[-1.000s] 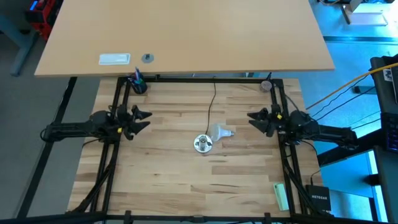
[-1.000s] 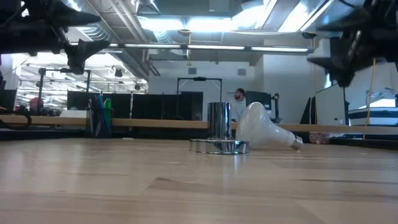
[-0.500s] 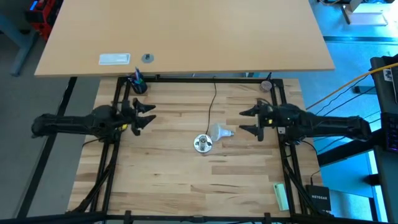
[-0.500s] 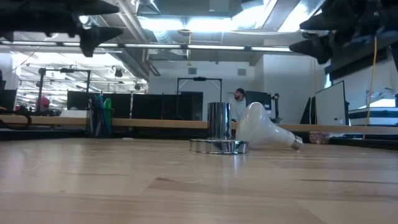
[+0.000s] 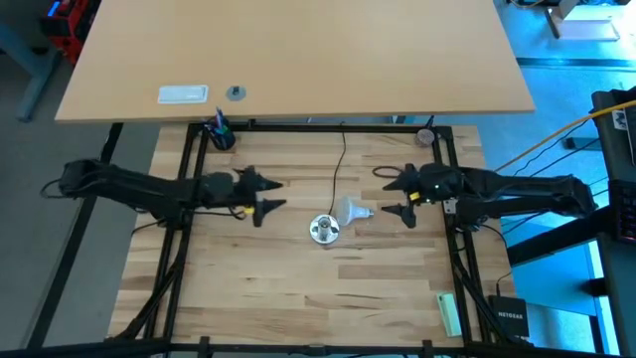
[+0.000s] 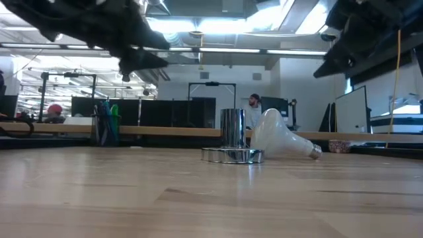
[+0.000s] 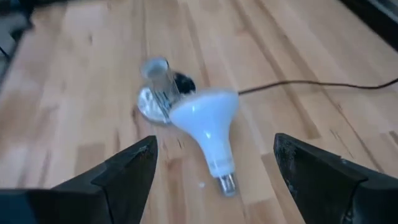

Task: Screw lightbulb
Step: Insert the lightbulb into the lamp

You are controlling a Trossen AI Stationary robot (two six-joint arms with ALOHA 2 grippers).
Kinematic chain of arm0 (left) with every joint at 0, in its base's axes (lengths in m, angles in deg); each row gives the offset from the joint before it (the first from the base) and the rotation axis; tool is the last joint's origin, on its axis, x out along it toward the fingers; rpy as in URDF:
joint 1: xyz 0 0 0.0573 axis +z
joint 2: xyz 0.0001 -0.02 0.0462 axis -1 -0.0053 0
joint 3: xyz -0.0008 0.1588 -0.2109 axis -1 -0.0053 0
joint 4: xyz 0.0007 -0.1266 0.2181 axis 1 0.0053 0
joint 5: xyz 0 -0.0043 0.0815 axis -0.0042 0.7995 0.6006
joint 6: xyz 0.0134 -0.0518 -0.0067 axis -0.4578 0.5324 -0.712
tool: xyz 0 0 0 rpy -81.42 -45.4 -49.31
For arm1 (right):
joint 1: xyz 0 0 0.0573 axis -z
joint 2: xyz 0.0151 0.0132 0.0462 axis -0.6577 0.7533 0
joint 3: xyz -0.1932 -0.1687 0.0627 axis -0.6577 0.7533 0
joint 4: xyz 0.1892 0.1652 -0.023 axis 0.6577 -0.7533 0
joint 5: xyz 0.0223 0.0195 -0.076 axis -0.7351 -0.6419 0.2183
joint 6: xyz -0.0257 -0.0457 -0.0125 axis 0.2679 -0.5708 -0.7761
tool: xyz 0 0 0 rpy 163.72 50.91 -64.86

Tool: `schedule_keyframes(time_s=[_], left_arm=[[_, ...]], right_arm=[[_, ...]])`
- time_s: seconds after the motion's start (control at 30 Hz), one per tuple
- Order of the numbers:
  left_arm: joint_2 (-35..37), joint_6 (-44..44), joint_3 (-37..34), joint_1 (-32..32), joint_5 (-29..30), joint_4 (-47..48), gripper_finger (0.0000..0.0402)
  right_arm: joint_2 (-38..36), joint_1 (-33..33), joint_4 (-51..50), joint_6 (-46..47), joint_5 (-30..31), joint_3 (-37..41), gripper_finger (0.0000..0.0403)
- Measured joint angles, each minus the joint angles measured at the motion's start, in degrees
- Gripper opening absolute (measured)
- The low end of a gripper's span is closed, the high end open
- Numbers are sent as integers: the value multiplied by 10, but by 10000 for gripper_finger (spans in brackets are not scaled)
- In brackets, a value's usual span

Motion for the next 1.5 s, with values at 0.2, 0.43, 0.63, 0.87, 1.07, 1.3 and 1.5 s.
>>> schedule_keyframes(time_s=[0.2,0.43,0.63,0.87,1.07,1.3,1.5], left_arm=[[-106,-1,34,-20,0,4,263],[-174,24,61,-33,0,-1,263],[-195,32,61,-39,0,-26,263],[-195,28,61,-39,-5,-25,263],[-195,28,61,-39,-5,-25,263],[-194,27,63,-39,-5,-23,263],[-194,13,96,-39,-5,-24,263]], right_arm=[[72,0,56,-43,-15,36,325],[195,0,123,-92,-21,39,325],[303,0,178,-107,-20,39,303],[396,0,244,-113,4,34,219],[397,0,243,-120,12,28,141],[296,0,206,-122,12,27,141],[197,0,269,-90,12,27,141]])
